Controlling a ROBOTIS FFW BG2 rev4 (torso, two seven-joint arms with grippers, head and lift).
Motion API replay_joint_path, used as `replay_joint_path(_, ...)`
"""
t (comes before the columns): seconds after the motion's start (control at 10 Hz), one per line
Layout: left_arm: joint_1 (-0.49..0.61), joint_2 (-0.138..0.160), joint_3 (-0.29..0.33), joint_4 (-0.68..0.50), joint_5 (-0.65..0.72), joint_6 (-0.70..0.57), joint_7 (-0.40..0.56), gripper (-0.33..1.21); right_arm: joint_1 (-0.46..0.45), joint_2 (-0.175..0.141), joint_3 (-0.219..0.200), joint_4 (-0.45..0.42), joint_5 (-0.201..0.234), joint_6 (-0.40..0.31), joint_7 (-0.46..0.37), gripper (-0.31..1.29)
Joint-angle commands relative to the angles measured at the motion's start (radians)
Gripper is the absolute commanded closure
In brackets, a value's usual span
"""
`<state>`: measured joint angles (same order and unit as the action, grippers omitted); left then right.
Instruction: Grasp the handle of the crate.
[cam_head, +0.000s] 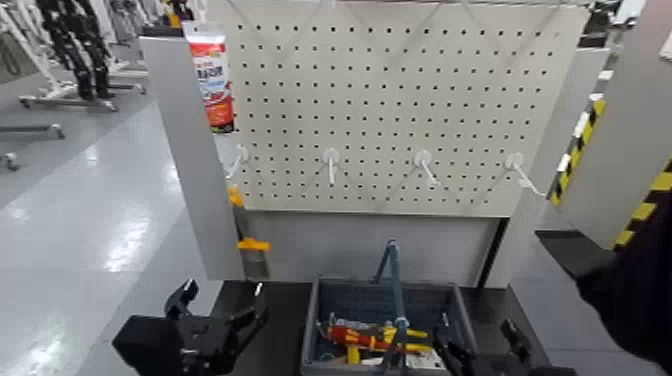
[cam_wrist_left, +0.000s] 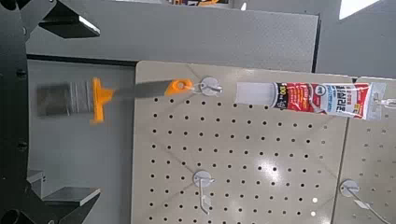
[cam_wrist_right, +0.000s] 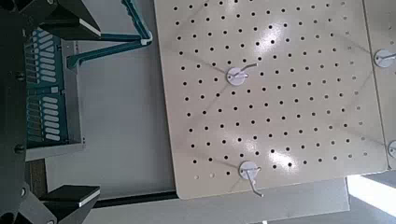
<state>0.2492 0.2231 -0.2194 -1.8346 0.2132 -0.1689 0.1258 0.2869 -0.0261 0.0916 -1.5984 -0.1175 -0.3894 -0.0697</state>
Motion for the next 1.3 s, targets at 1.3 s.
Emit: replay_joint_path(1.3, -0.277, -0.004, 0.046, 0.061, 0.529, 0.582, -0.327, 0.10, -0.003, -0.003, 0.011, 0.000, 0.004, 0.009, -0.015, 0.13)
